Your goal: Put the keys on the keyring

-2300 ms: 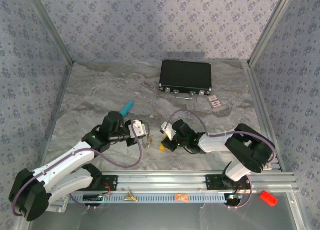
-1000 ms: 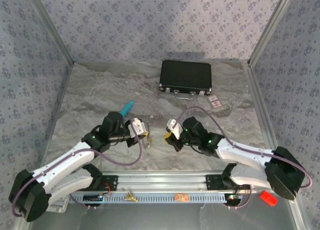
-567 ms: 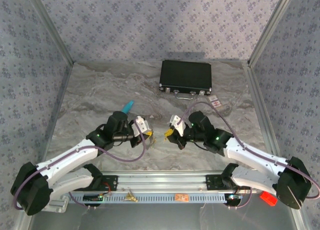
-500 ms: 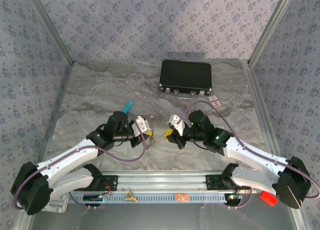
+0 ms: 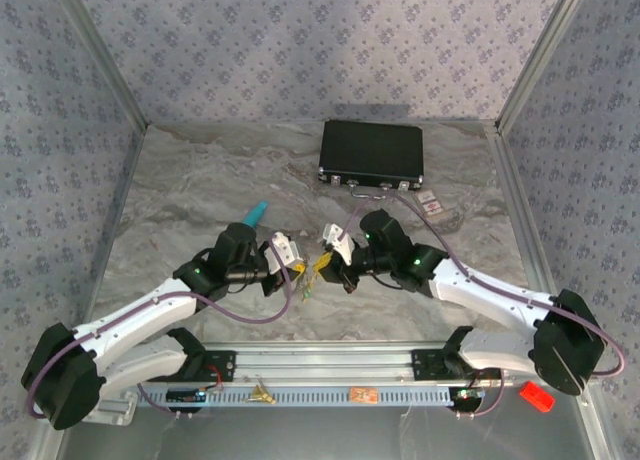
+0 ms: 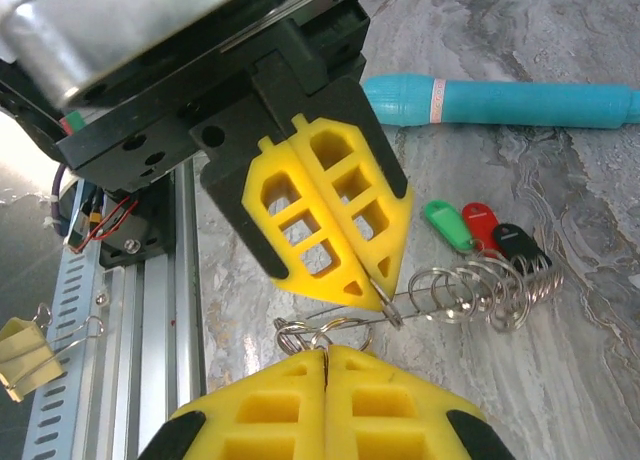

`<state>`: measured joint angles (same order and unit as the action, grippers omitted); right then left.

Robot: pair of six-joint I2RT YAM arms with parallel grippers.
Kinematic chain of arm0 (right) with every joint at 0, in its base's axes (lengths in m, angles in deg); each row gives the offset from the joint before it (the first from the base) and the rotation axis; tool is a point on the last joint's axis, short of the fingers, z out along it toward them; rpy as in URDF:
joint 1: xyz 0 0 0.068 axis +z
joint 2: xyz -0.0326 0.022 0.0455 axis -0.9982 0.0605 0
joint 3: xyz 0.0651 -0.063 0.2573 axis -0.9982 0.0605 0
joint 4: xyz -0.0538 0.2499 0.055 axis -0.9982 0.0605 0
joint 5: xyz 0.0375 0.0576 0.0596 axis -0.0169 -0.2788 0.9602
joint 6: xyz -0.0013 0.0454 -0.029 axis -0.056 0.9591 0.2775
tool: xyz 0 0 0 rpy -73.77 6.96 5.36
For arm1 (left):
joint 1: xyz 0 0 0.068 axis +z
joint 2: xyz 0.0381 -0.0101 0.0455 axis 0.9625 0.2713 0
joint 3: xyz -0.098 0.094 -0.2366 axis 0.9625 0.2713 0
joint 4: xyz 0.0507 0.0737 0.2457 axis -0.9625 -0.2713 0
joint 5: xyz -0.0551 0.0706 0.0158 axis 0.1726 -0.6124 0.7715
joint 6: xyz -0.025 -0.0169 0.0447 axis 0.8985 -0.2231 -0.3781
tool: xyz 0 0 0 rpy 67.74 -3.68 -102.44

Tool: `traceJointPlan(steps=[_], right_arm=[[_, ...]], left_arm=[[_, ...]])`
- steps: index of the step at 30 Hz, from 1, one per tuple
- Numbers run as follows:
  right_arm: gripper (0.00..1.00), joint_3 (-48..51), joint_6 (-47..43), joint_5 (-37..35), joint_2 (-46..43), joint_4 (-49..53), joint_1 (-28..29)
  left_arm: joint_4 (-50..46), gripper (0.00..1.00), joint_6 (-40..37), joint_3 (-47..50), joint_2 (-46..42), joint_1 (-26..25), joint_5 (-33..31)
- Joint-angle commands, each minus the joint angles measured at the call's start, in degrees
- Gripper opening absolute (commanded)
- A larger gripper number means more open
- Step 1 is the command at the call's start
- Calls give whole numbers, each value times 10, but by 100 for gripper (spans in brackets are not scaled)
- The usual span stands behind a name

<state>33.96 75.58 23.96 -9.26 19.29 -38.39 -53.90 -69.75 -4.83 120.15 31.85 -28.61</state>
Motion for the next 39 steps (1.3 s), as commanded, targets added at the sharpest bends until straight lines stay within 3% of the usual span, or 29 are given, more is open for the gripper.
traceJointPlan(steps=[1,23,39], right_arm=[[0,-26,-6,7,16,-16,2],[0,-39,13,-34,60,-38,2],[0,-38,29,-72,67,-13,0]], left_arm=[[12,0,-4,-13,-1,-2,20],[11,0,-11,-11,-4,-3,28],[24,0,-5,-7,-17,-3,-1]])
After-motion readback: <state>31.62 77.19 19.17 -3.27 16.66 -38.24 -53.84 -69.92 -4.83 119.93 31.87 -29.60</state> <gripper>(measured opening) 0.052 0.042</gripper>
